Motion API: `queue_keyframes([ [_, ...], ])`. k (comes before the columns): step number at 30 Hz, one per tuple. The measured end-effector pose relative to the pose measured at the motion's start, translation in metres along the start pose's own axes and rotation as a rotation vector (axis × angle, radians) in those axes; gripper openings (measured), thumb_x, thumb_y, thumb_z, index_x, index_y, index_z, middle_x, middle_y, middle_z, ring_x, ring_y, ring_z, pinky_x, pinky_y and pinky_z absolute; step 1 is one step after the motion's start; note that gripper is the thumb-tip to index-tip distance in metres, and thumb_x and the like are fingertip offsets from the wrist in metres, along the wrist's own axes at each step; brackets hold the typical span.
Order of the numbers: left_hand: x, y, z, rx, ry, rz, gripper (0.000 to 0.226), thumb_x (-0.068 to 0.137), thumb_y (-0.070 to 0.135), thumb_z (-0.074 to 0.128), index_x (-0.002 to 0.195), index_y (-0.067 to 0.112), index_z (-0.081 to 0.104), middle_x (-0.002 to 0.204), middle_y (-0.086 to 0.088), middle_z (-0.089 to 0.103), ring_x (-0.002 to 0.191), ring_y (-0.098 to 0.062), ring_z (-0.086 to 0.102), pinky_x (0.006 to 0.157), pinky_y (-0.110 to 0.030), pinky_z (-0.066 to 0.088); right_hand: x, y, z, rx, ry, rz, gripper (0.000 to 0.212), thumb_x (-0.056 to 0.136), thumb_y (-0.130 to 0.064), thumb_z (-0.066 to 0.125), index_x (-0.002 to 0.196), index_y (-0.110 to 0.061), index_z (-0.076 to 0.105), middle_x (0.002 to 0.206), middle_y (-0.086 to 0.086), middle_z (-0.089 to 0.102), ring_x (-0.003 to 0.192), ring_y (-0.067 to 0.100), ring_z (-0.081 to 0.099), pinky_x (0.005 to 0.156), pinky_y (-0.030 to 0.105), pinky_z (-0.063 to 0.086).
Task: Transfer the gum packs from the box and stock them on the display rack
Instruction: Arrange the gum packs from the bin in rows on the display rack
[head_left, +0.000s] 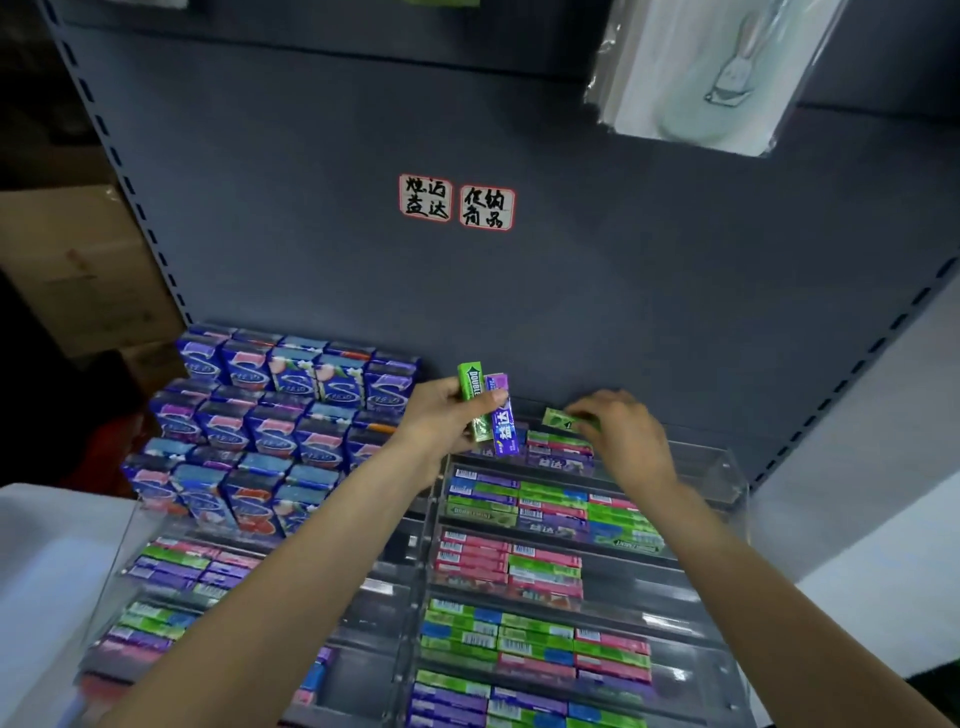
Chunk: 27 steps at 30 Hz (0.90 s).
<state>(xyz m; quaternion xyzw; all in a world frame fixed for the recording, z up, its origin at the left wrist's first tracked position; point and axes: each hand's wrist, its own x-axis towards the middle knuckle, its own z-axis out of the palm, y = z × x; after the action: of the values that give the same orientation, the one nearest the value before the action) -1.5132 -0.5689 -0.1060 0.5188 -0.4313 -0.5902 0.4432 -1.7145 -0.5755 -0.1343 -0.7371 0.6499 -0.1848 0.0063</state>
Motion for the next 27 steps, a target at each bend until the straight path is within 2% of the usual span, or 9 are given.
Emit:
queue_keyframes([
  [7,0.003,-0.003,-0.003,0.006,0.021,-0.006,0.008,0.084,0.016,0.068,0.091,0.014,0.065,0.089,-0.003,0.070,0.076,-0.011,0.067,0.062,-0.018,0.056,-0.002,-0.002,0.009,-0.022,-0.031,-0.064,0.033,0.094,-0.015,0.052,0.126,-0.022,0.059,0.120,0.001,0.059,0.114,0.021,0.049,0.086,0.036,0.048],
  [13,0.005,-0.002,-0.004,0.026,0.022,-0.004,0.011,0.084,0.017,0.068,0.094,0.014,0.065,0.094,-0.005,0.070,0.082,-0.013,0.067,0.072,-0.024,0.056,-0.004,0.000,0.009,-0.034,0.003,-0.140,0.050,0.090,-0.005,0.054,0.135,-0.026,0.048,0.110,0.006,0.053,0.102,0.022,0.052,0.075,0.038,0.053],
  [19,0.003,-0.002,-0.003,0.032,0.009,0.009,0.008,0.084,0.017,0.069,0.091,0.015,0.065,0.092,-0.004,0.070,0.079,-0.012,0.067,0.069,-0.023,0.056,-0.004,0.000,0.012,0.130,-0.007,-0.116,0.031,0.091,-0.007,0.054,0.122,-0.015,0.049,0.104,0.009,0.056,0.086,0.027,0.060,0.071,0.036,0.052],
  [23,0.001,-0.003,-0.004,0.051,0.007,0.009,0.017,0.084,0.018,0.069,0.099,0.011,0.065,0.094,-0.005,0.070,0.081,-0.012,0.067,0.072,-0.025,0.056,-0.007,0.002,0.016,0.223,0.047,-0.074,0.034,0.091,-0.005,0.056,0.122,-0.014,0.047,0.104,0.010,0.059,0.088,0.025,0.063,0.076,0.040,0.055],
  [27,-0.002,-0.005,-0.005,0.056,0.009,0.005,0.018,0.084,0.018,0.069,0.100,0.010,0.065,0.095,-0.006,0.070,0.081,-0.011,0.067,0.067,-0.022,0.056,-0.013,0.002,0.021,0.246,0.133,-0.035,0.024,0.090,-0.004,0.057,0.113,-0.012,0.053,0.097,0.010,0.060,0.082,0.025,0.062,0.070,0.040,0.056],
])
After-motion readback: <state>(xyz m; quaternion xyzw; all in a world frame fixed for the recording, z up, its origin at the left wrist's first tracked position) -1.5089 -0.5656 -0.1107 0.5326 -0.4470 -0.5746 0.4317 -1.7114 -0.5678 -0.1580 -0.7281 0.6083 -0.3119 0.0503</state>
